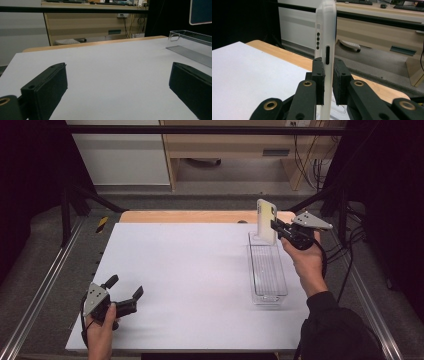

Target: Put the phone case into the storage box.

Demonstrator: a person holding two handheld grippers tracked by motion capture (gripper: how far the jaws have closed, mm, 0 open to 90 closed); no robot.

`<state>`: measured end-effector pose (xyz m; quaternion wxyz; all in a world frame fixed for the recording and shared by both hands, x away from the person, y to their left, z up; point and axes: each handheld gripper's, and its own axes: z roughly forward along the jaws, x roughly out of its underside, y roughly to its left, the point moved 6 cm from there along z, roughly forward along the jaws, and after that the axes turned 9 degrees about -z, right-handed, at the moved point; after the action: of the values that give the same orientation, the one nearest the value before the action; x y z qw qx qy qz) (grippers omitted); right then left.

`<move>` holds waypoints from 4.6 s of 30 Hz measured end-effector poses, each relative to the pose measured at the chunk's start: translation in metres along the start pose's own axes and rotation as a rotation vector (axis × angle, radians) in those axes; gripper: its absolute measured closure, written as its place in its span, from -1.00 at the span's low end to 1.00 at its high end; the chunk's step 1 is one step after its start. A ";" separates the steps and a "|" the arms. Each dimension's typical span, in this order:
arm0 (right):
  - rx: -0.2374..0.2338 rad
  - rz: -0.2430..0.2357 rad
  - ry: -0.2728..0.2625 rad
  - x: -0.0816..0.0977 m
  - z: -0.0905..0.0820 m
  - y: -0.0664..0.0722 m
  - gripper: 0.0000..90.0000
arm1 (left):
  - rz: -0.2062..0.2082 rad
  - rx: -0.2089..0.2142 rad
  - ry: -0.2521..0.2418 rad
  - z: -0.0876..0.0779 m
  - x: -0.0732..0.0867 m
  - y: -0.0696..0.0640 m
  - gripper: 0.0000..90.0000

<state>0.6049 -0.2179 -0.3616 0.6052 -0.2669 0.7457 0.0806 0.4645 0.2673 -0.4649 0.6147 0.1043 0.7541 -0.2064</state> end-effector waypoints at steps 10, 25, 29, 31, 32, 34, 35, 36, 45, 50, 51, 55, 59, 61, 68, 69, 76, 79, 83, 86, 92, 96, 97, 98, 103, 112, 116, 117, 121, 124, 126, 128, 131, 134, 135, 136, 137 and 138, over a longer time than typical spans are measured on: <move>-0.010 0.041 0.061 0.009 0.008 0.001 0.81 | 0.012 0.008 0.007 0.001 0.001 -0.002 -0.97; -0.001 0.066 0.131 0.017 0.021 0.007 0.81 | 0.007 0.004 0.001 0.000 0.000 -0.001 -0.97; 0.004 0.068 0.145 0.021 0.024 0.011 0.81 | 0.007 0.003 0.004 0.000 0.000 -0.001 -0.97; 0.011 0.060 0.156 0.023 0.026 0.012 0.81 | 0.007 0.003 0.003 0.000 0.000 -0.001 -0.97; 0.016 0.067 0.162 0.024 0.027 0.012 0.81 | 0.007 0.003 0.002 0.000 0.000 -0.001 -0.97; 0.023 0.073 0.169 0.027 0.029 0.012 0.81 | 0.007 0.003 0.002 0.000 0.000 -0.001 -0.97; 0.026 0.079 0.174 0.028 0.030 0.012 0.81 | 0.006 0.003 0.002 0.000 0.000 -0.001 -0.97; 0.028 0.086 0.176 0.029 0.032 0.011 0.81 | 0.007 0.004 0.001 0.000 0.000 -0.001 -0.97; 0.041 0.125 0.185 0.038 0.044 0.011 0.81 | 0.012 0.007 -0.005 0.000 -0.001 -0.002 -0.97; 0.046 0.150 0.192 0.043 0.048 0.009 0.81 | 0.009 0.008 -0.007 0.000 -0.001 -0.002 -0.97; 0.045 0.152 0.194 0.044 0.048 0.009 0.81 | 0.010 0.009 -0.006 0.000 -0.001 -0.002 -0.97; 0.047 0.160 0.203 0.045 0.049 0.009 0.81 | 0.014 0.010 -0.008 0.000 -0.001 -0.002 -0.97; 0.040 0.175 0.216 0.047 0.051 0.010 0.81 | 0.013 0.011 -0.009 0.001 -0.001 -0.003 -0.97; 0.041 0.174 0.220 0.047 0.052 0.011 0.81 | 0.018 0.012 -0.007 0.001 -0.001 -0.003 -0.97; 0.039 0.172 0.230 0.048 0.055 0.013 0.81 | 0.019 0.014 -0.004 0.001 -0.001 -0.004 -0.97; 0.039 0.171 0.230 0.048 0.056 0.013 0.81 | 0.019 0.015 -0.004 0.002 0.000 -0.004 -0.97; 0.034 0.170 0.232 0.050 0.058 0.014 0.81 | 0.025 0.019 0.002 0.002 0.000 -0.006 -0.97; 0.034 0.173 0.236 0.051 0.059 0.014 0.81 | 0.021 0.018 -0.001 0.002 0.000 -0.006 -0.97; 0.036 0.169 0.233 0.052 0.060 0.015 0.81 | 0.017 0.018 -0.005 0.002 0.000 -0.005 -0.97; 0.038 0.167 0.232 0.052 0.061 0.015 0.81 | 0.017 0.019 -0.005 0.002 0.000 -0.005 -0.97; 0.035 0.167 0.237 0.053 0.062 0.016 0.81 | 0.017 0.019 -0.005 0.002 0.000 -0.005 -0.97; 0.038 0.165 0.240 0.055 0.062 0.016 0.81 | 0.016 0.019 -0.005 0.002 0.000 -0.005 -0.97; 0.040 0.164 0.241 0.055 0.063 0.016 0.81 | 0.016 0.019 -0.004 0.002 0.000 -0.005 -0.97; 0.039 0.164 0.241 0.055 0.063 0.017 0.81 | 0.016 0.019 -0.004 0.002 0.000 -0.005 -0.97; 0.040 0.162 0.247 0.055 0.063 0.018 0.80 | 0.018 0.018 -0.003 0.002 0.000 -0.005 -0.97; 0.045 0.154 0.256 0.059 0.063 0.018 0.81 | 0.018 0.016 0.000 0.001 0.000 -0.004 -0.97; 0.046 0.161 0.257 0.060 0.063 0.018 0.80 | 0.017 0.018 -0.002 0.002 0.000 -0.004 -0.97; 0.045 0.163 0.258 0.060 0.063 0.018 0.81 | 0.015 0.018 -0.003 0.002 0.000 -0.005 -0.97; 0.046 0.162 0.263 0.061 0.063 0.018 0.80 | 0.017 0.017 -0.002 0.001 0.000 -0.004 -0.97; 0.047 0.161 0.268 0.062 0.063 0.018 0.80 | 0.017 0.017 -0.003 0.001 -0.001 -0.004 -0.97; 0.046 0.160 0.271 0.062 0.062 0.018 0.80 | 0.017 0.017 -0.004 0.001 -0.001 -0.004 -0.97; 0.045 0.156 0.271 0.062 0.062 0.018 0.80 | 0.017 0.017 -0.004 0.001 -0.001 -0.004 -0.97; 0.046 0.152 0.272 0.062 0.063 0.018 0.80 | 0.017 0.016 -0.004 0.001 -0.001 -0.004 -0.97; 0.044 0.152 0.272 0.062 0.062 0.018 0.80 | 0.017 0.015 -0.003 0.001 -0.001 -0.004 -0.97; 0.044 0.153 0.273 0.062 0.062 0.018 0.80 | 0.016 0.015 -0.003 0.001 -0.001 -0.004 -0.97; 0.045 0.153 0.273 0.062 0.062 0.018 0.80 | 0.016 0.015 -0.003 0.001 -0.001 -0.004 -0.97; 0.045 0.154 0.275 0.063 0.062 0.018 0.80 | 0.017 0.015 -0.003 0.001 -0.001 -0.004 -0.97; 0.045 0.154 0.275 0.063 0.062 0.018 0.80 | 0.017 0.016 -0.003 0.001 -0.001 -0.004 -0.97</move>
<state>0.6418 -0.1940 -0.4404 0.4952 -0.2037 0.8414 0.0727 0.4640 0.2636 -0.4637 0.6167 0.1151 0.7506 -0.2073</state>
